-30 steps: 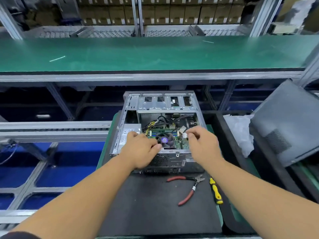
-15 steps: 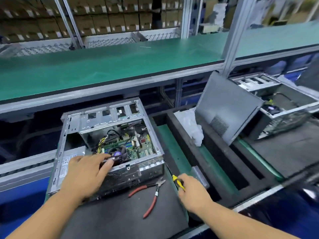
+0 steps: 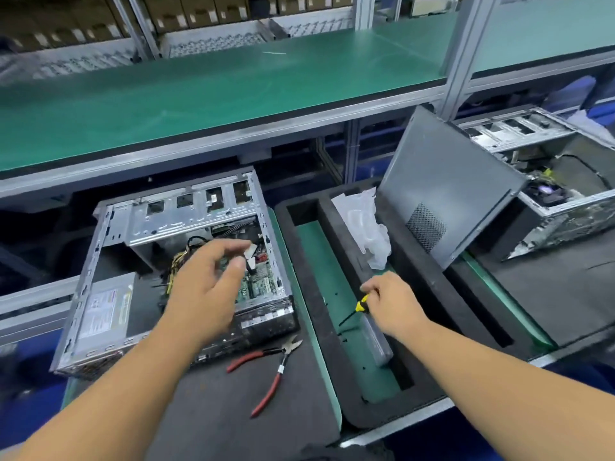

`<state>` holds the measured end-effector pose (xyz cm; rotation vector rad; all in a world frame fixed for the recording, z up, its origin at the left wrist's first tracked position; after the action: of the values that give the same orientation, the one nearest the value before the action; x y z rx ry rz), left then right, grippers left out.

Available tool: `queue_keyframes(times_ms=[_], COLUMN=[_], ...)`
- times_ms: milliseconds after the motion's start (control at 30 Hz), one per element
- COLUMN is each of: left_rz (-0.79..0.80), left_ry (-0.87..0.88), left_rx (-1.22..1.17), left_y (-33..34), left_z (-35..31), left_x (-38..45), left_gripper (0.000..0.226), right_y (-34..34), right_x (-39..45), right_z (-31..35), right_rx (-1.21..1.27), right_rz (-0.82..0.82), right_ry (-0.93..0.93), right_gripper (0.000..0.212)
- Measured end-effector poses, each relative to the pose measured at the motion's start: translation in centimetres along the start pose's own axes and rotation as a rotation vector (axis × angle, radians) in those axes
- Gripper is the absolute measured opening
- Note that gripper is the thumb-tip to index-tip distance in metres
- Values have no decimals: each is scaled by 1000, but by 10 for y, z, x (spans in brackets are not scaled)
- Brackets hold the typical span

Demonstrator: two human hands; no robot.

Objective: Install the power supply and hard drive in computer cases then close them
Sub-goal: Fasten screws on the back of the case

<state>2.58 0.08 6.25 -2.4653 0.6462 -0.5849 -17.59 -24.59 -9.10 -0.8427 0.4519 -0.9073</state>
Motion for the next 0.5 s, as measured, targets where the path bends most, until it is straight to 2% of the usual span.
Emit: queue_keyframes(times_ms=[33, 133, 200, 400, 500], left_rz=[40, 194, 241, 76, 81], left_ry=[-46, -205, -322, -619, -703], left_rx=[-76, -261, -332, -384, -368], left_y=[19, 79, 112, 154, 164], left_z=[-13, -38, -46, -32, -20], left_x=[0, -6, -13, -33, -46], left_gripper=[21, 28, 29, 32, 32], right_y=[4, 15, 20, 31, 28], right_x=[2, 6, 11, 17, 19], right_z=[0, -4, -6, -15, -23], right_rx=[-13, -8, -29, -54, -7], right_rz=[30, 116, 155, 246, 235], right_ry=[-23, -84, -147, -267, -264], right_gripper=[27, 31, 29, 31, 29])
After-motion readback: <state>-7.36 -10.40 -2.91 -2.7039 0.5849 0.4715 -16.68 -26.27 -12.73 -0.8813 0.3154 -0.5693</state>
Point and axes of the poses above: each hand's wrist, its own x-axis towards the middle knuckle, its own y-axis out of the palm, z = x × y, the point moved 5 cm from there along x, towards the middle knuckle, and after that the axes turned 10 degrees about -z, right-handed, at the moved point
